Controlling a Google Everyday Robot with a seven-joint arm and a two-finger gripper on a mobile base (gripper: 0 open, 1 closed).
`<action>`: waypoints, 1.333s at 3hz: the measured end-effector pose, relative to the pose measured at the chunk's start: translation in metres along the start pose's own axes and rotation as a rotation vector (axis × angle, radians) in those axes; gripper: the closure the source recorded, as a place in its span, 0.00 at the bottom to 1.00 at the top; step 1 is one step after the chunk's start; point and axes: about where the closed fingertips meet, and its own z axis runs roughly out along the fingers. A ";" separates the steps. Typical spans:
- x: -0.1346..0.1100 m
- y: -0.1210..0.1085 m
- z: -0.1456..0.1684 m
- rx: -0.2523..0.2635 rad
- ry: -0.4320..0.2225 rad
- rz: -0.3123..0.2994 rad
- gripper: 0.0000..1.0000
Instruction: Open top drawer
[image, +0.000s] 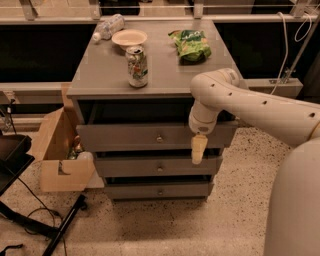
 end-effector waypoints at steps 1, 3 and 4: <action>0.000 -0.001 0.008 -0.054 0.032 -0.016 0.15; 0.010 0.009 0.002 -0.160 0.155 -0.046 0.62; 0.009 0.009 -0.002 -0.160 0.155 -0.046 0.85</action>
Offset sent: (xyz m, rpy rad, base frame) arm -0.0123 -0.0128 -0.0007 -0.2199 0.2387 0.0695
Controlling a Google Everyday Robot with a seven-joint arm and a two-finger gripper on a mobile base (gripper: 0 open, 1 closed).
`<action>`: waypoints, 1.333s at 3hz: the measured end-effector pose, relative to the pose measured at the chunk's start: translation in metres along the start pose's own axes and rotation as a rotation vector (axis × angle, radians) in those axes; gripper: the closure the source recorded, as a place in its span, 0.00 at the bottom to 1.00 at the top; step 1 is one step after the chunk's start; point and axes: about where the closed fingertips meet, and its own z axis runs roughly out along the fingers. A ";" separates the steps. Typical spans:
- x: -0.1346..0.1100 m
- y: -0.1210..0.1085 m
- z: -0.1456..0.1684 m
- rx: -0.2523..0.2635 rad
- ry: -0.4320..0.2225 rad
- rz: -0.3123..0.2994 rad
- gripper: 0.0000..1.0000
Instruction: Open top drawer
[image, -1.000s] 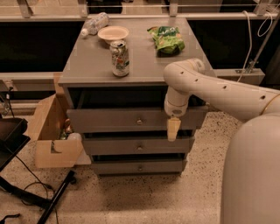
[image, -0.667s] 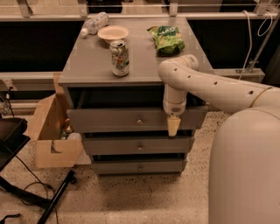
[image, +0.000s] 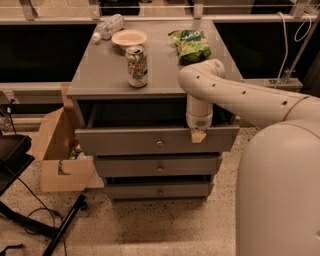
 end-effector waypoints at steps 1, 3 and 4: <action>0.000 0.000 -0.004 0.000 0.000 0.000 1.00; 0.000 0.000 -0.007 0.000 0.000 0.000 1.00; 0.007 0.018 -0.016 0.004 -0.008 0.024 1.00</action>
Offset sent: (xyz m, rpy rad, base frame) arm -0.1335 -0.0501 0.0817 -0.0553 0.0167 -0.2192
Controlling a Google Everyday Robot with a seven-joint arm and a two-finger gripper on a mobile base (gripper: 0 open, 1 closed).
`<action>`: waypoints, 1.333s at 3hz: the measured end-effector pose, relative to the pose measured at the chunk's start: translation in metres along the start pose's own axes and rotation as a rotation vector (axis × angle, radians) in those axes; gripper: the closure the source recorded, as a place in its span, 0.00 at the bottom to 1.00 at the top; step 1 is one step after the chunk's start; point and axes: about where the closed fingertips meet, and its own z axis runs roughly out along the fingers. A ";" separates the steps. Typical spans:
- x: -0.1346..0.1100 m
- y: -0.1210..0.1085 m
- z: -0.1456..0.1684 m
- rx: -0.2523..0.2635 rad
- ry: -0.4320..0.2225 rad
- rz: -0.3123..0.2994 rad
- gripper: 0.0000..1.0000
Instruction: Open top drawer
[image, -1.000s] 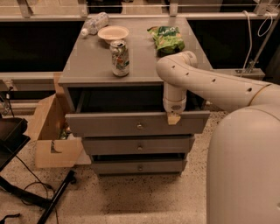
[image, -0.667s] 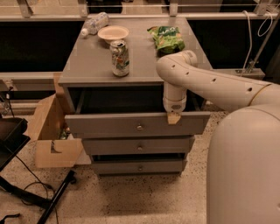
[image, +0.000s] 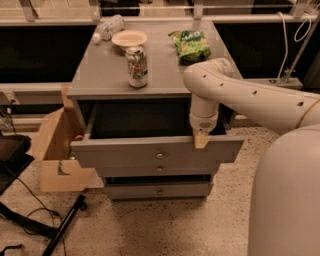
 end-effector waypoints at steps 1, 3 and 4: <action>0.001 0.003 -0.001 0.001 -0.002 0.003 1.00; 0.009 0.021 -0.007 0.008 -0.015 0.018 1.00; 0.020 0.045 -0.020 0.018 -0.038 0.041 1.00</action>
Offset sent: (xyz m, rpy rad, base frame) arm -0.1637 -0.0635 0.0991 0.1196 -0.0822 -0.1474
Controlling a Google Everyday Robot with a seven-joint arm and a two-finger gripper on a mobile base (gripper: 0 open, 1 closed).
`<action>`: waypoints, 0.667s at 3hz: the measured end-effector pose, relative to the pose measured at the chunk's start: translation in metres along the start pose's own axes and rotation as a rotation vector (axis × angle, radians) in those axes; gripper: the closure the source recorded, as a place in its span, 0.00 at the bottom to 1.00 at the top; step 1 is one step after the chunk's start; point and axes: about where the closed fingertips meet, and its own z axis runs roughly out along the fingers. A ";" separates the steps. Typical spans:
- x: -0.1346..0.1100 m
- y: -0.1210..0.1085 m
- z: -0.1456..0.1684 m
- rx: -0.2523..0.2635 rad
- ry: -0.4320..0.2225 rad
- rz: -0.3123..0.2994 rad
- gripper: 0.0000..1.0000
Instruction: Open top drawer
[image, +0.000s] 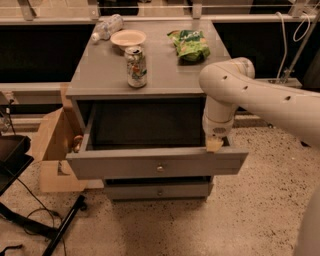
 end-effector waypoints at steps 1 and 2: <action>0.000 0.000 -0.003 0.000 0.000 0.000 1.00; 0.025 0.050 -0.032 0.011 -0.052 0.044 0.98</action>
Offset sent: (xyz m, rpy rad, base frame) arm -0.1210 -0.0455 0.0771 0.1341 -0.0419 -0.0852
